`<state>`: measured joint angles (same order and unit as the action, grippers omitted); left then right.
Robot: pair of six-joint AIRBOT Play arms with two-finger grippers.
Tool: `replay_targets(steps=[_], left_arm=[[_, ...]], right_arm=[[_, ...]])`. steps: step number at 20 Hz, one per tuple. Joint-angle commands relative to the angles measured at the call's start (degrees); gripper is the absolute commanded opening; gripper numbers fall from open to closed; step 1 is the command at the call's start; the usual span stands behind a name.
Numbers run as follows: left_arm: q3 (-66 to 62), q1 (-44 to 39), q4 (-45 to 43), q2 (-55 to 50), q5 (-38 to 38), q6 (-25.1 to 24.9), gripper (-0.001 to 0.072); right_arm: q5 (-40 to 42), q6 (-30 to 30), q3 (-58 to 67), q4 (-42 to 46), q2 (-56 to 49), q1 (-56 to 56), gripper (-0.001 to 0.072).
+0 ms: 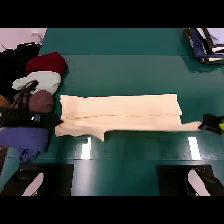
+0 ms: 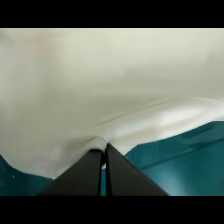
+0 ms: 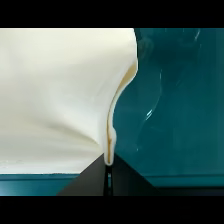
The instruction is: Fold the shirts.
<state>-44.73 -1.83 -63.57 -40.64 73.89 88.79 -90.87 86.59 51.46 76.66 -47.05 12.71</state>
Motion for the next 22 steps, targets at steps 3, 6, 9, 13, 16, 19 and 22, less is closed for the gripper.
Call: replay_targets(steps=[3,6,9,13,16,19,22], left_arm=[[-7.2,0.1,-1.6,-21.1,-15.9,-5.0,0.0026],[-12.6,0.1,-1.6,-31.2,-20.3,-5.2,0.0026],[-16.5,0.1,-1.6,-35.8,-21.4,-5.2,0.0248],[-21.7,0.1,-1.6,-36.0,-16.6,-5.0,0.0602],[-24.5,0.0,0.8,-35.9,-10.3,-5.1,0.0576],[-24.4,0.0,4.0,-35.9,-10.5,-5.3,0.0046],[-24.4,-0.2,9.0,-35.9,-11.5,-5.3,0.0045]], right_arm=[[11.6,-1.2,10.1,-5.3,-19.6,-5.9,0.0013],[15.1,-1.2,16.7,-7.2,-30.4,-9.5,0.0014],[15.9,-2.6,23.3,-11.0,-38.1,-10.6,0.0139],[12.1,-7.7,28.7,-16.0,-41.7,-8.3,0.0366],[10.2,-11.3,23.9,-15.6,-38.9,-3.0,0.0367],[10.4,-12.8,16.7,-15.8,-38.1,4.9,0.0585],[9.5,-18.2,11.6,-21.7,-41.5,9.6,0.0593]])
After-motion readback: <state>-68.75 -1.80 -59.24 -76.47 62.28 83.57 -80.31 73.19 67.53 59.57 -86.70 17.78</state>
